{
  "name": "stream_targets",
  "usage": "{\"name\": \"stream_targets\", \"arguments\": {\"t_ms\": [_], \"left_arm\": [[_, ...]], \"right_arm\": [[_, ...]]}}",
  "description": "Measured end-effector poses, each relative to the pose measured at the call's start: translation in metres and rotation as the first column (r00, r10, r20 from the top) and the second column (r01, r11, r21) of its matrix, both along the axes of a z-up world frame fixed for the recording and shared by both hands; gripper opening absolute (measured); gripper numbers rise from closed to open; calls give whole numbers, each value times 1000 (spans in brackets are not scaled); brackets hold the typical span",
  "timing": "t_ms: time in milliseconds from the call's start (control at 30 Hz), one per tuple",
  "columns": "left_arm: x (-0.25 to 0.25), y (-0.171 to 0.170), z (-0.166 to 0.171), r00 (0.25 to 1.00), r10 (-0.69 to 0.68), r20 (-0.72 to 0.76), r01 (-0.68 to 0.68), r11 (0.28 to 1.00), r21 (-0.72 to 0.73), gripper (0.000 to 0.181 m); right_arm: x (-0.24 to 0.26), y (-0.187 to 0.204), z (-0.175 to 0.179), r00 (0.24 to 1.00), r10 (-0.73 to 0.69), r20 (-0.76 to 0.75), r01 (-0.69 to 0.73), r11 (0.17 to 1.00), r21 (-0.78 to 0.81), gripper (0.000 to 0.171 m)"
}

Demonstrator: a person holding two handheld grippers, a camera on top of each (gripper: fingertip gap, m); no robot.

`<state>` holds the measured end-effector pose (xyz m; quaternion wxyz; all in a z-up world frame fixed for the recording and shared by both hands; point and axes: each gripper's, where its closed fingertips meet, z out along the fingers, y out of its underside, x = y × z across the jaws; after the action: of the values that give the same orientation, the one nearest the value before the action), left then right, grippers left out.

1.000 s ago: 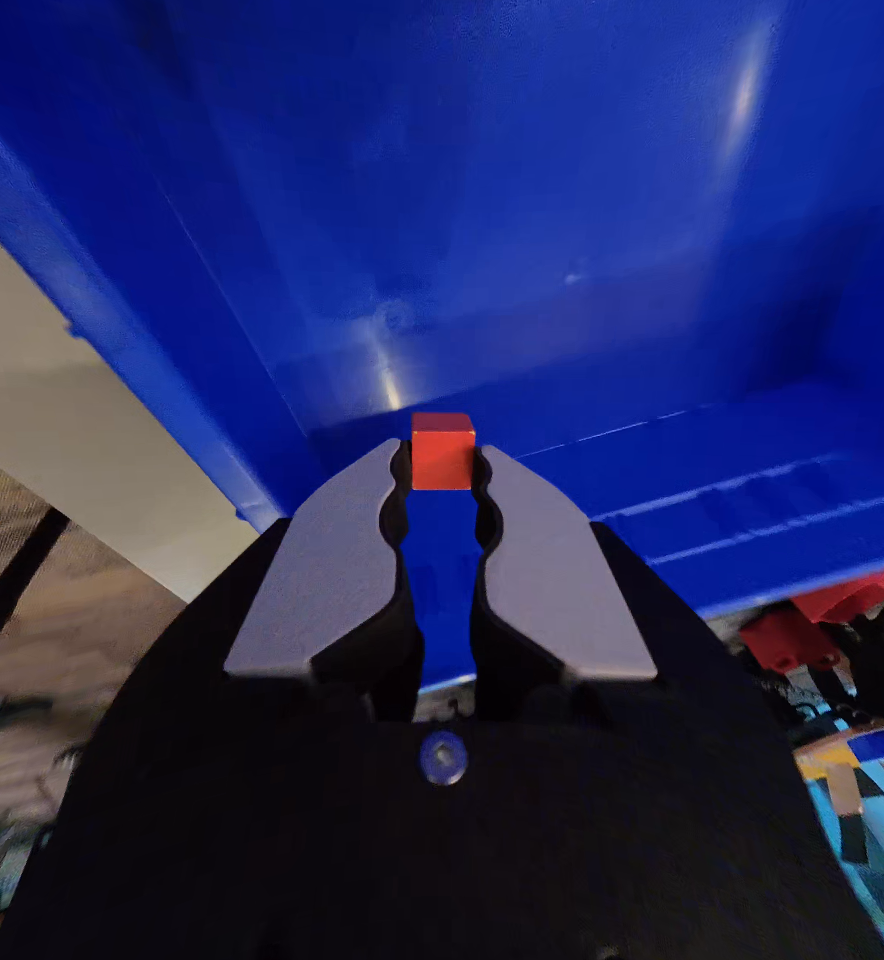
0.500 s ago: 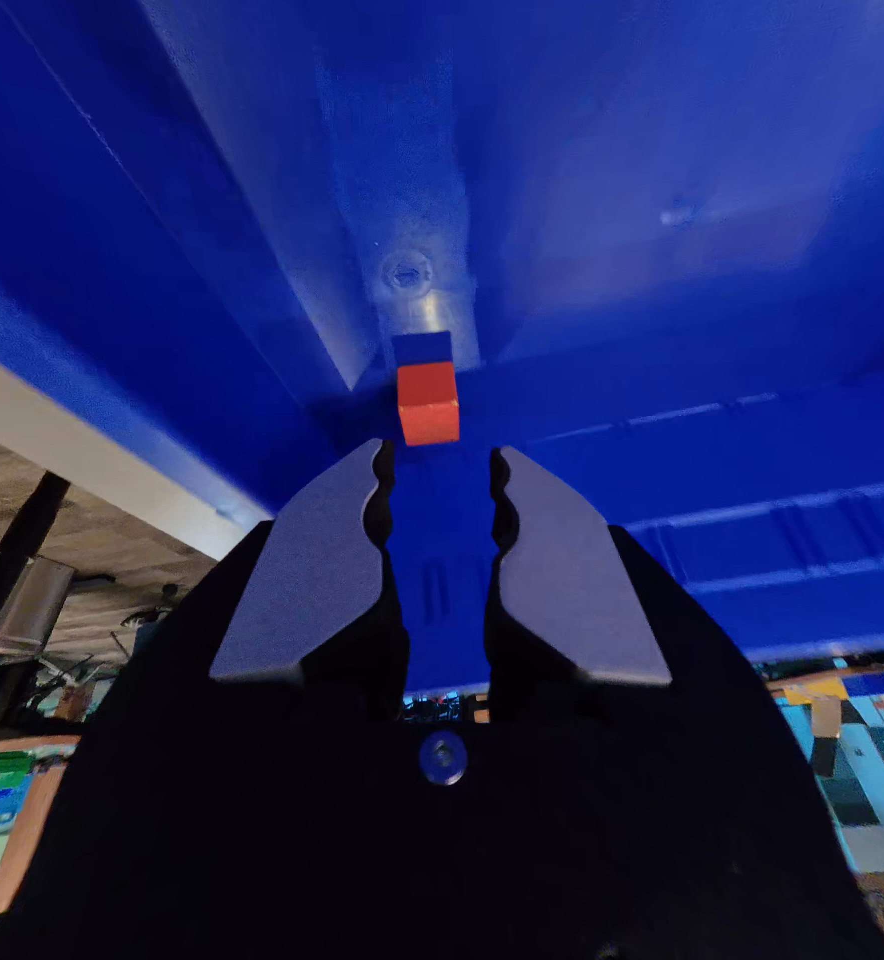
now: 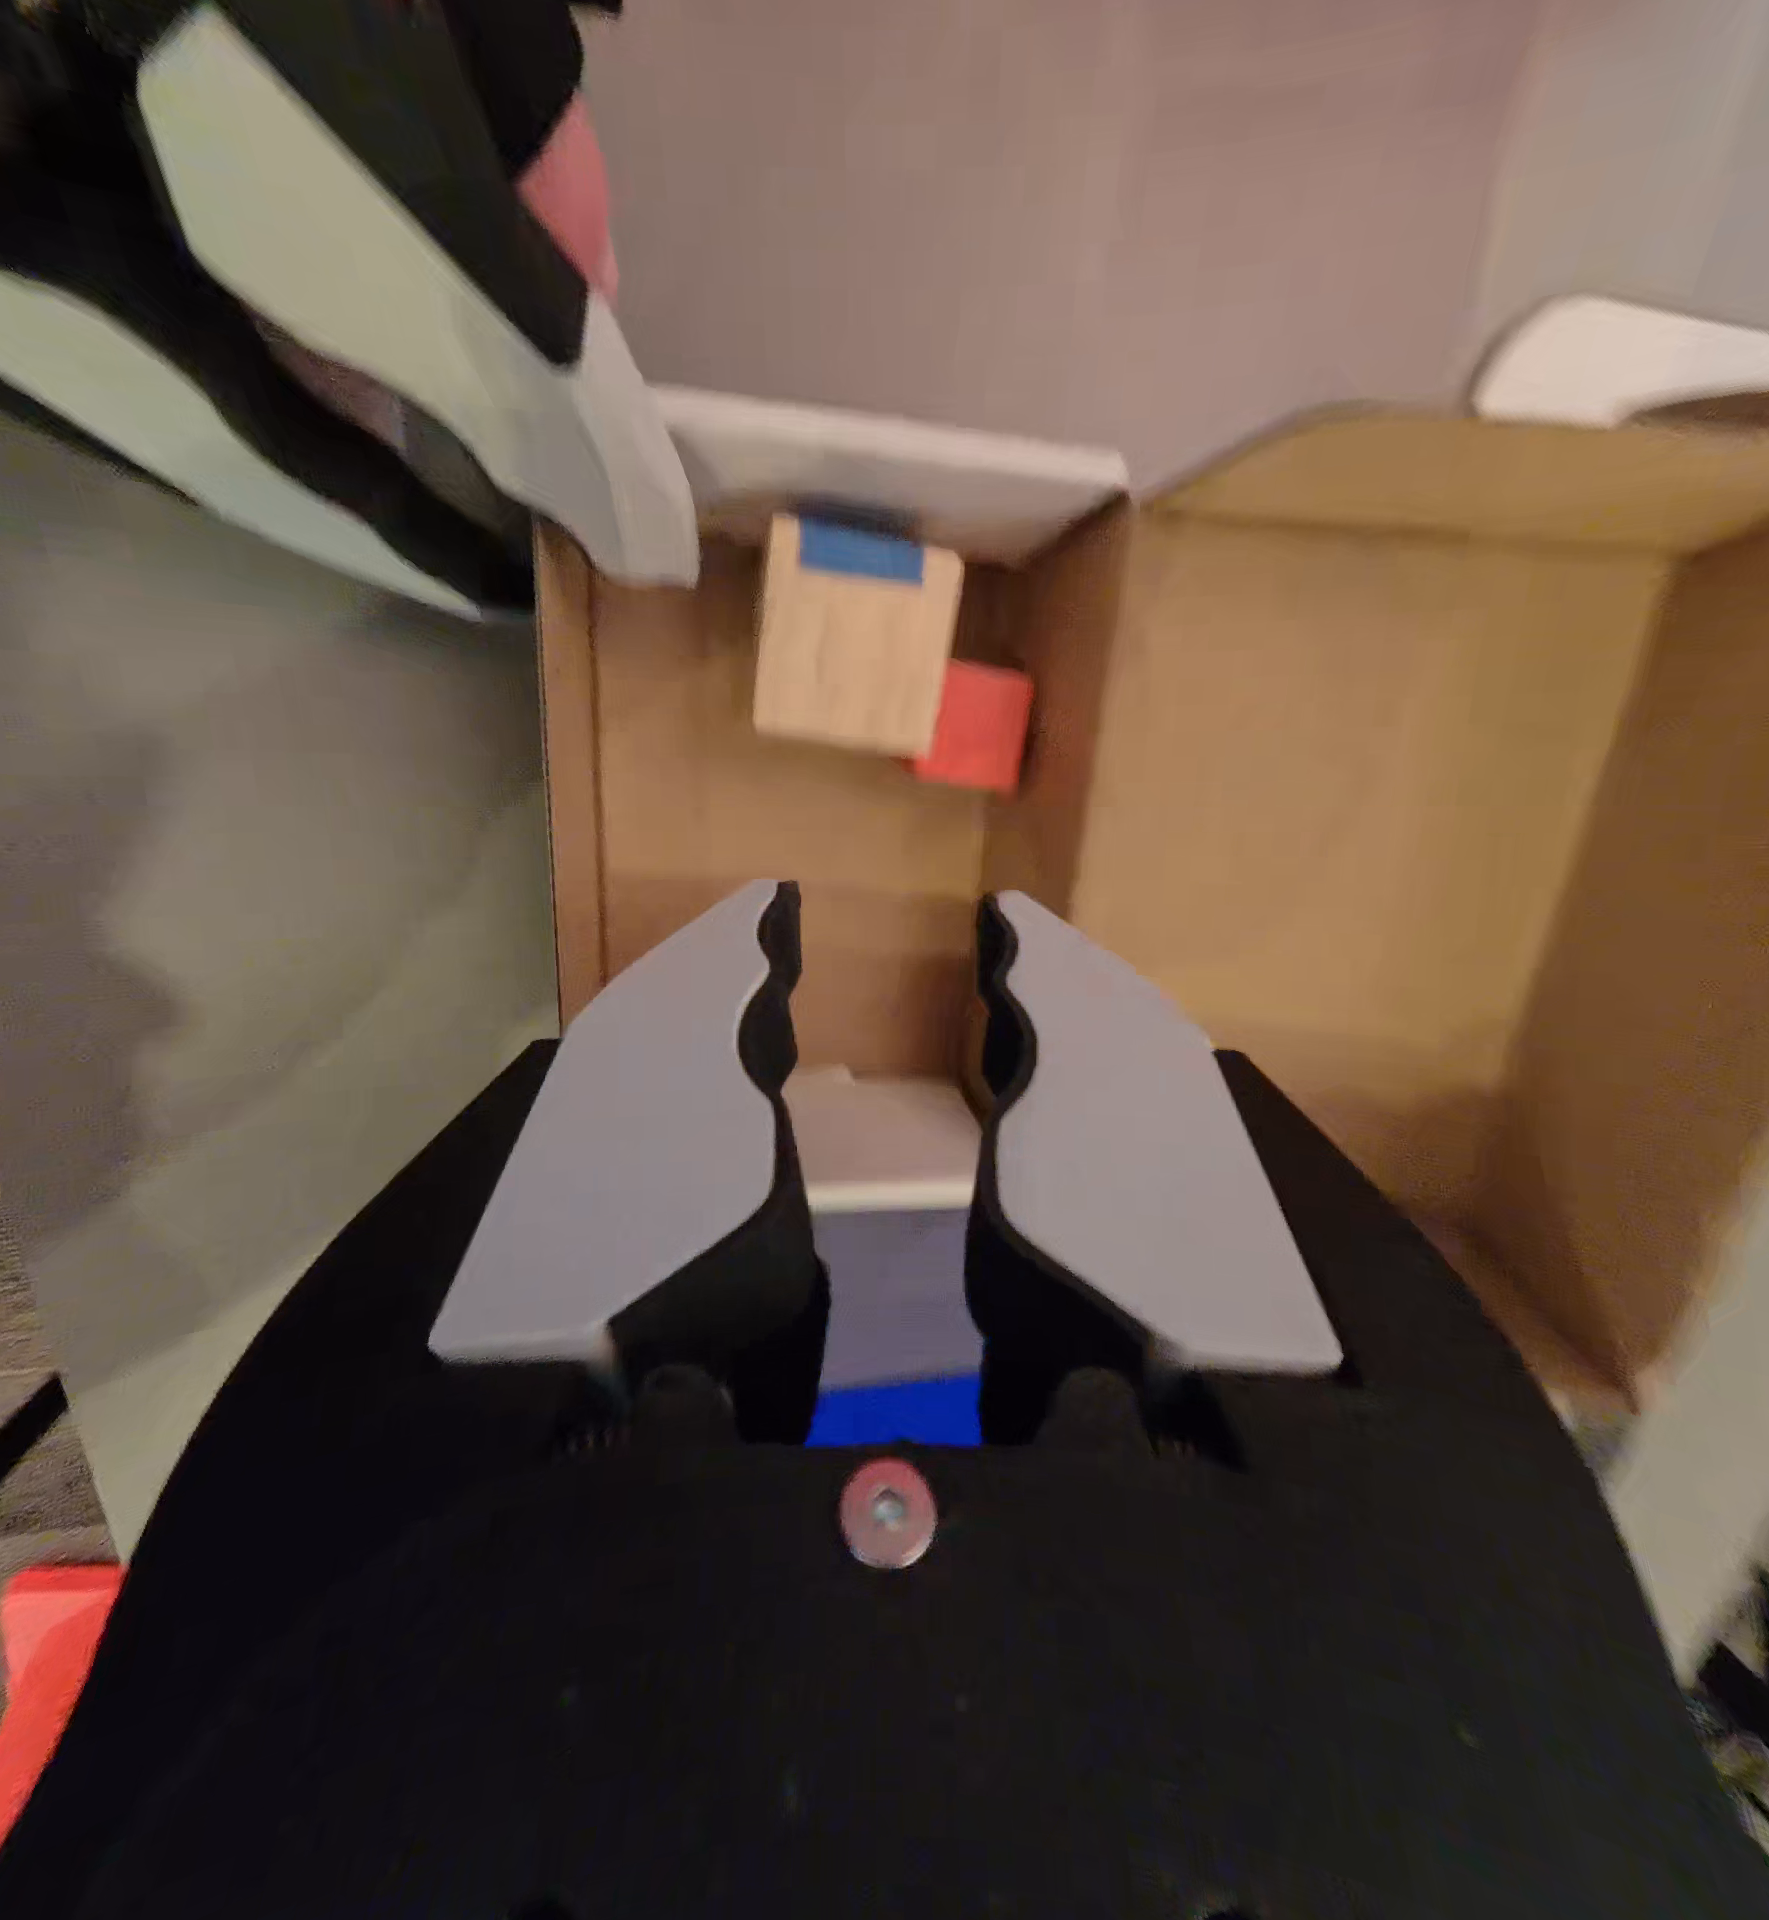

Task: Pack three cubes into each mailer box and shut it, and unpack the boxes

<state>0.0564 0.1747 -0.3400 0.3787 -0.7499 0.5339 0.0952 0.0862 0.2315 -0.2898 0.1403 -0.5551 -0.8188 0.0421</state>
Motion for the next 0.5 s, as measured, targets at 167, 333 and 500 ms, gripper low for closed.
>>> {"name": "stream_targets", "arguments": {"t_ms": [167,333,500], "left_arm": [[0,0,0,1000,-6,1,6,1000,0,31],[1,0,1,1000,-14,14,14,1000,-1,27],[2,0,1,1000,-17,6,17,1000,6,25]], "right_arm": [[-11,5,-38,994,8,109,-11,999,30,27],[-26,6,-37,997,72,27,-74,995,74,24],[-31,8,-46,990,138,-2,-137,990,39,26]]}}
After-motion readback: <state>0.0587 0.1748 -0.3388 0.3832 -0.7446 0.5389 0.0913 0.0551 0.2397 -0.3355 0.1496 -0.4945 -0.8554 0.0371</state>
